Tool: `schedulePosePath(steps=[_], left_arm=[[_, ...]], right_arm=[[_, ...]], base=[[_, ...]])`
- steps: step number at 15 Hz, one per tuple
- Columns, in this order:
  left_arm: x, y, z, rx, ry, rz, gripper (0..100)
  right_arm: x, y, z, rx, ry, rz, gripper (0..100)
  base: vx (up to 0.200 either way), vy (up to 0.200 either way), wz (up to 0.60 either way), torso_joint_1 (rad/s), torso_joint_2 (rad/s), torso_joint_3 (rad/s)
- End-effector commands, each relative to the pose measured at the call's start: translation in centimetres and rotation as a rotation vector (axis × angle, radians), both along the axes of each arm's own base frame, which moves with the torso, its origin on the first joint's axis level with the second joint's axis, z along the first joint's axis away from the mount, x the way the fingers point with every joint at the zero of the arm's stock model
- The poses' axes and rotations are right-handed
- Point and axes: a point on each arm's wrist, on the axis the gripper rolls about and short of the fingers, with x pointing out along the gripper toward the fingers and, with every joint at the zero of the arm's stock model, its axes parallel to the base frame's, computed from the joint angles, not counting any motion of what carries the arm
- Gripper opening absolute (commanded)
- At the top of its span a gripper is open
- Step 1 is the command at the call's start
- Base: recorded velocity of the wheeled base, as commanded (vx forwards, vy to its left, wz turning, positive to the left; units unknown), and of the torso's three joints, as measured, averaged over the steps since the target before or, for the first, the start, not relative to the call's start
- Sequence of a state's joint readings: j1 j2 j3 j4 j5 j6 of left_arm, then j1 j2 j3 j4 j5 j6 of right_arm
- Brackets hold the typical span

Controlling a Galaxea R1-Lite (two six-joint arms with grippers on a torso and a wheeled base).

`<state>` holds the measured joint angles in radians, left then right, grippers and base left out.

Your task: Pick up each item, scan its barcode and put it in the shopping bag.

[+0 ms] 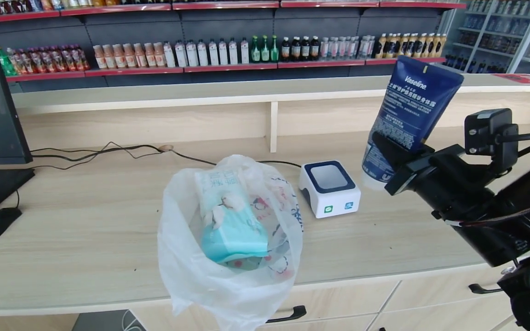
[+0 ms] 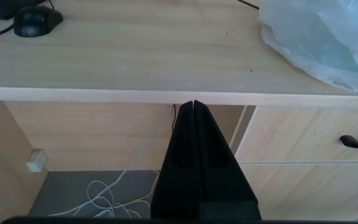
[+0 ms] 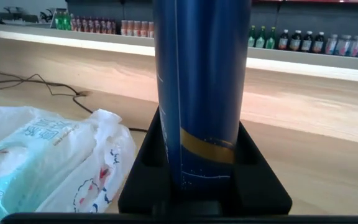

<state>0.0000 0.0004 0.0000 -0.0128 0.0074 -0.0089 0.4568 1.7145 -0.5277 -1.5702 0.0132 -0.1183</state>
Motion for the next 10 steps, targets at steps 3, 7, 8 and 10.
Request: schedulePosePath(steps=[3, 7, 8, 10], left_arm=[[0.0, 0.0, 0.0, 0.001, -0.001, 0.0, 0], [0.0, 0.0, 0.1, 0.003, -0.006, 0.0, 0], [0.0, 0.0, 0.1, 0.004, -0.006, 0.0, 0], [0.0, 0.0, 0.1, 0.006, -0.009, 0.0, 0]], right_arm=[[1.6, -0.3, -0.3, -0.171, -0.094, 0.107, 0], [6.2, -0.8, -1.6, -0.517, -0.35, 0.199, 0], [6.8, -0.2, -1.3, -0.525, -0.387, 0.204, 0], [8.7, -0.3, -0.9, -0.548, -0.453, 0.207, 0]], base=[[0.0, 0.0, 0.0, 0.0, 0.0, 0.0], [0.0, 0.0, 0.0, 0.0, 0.0, 0.0], [0.0, 0.0, 0.0, 0.0, 0.0, 0.0], [0.0, 0.0, 0.0, 0.0, 0.0, 0.0]])
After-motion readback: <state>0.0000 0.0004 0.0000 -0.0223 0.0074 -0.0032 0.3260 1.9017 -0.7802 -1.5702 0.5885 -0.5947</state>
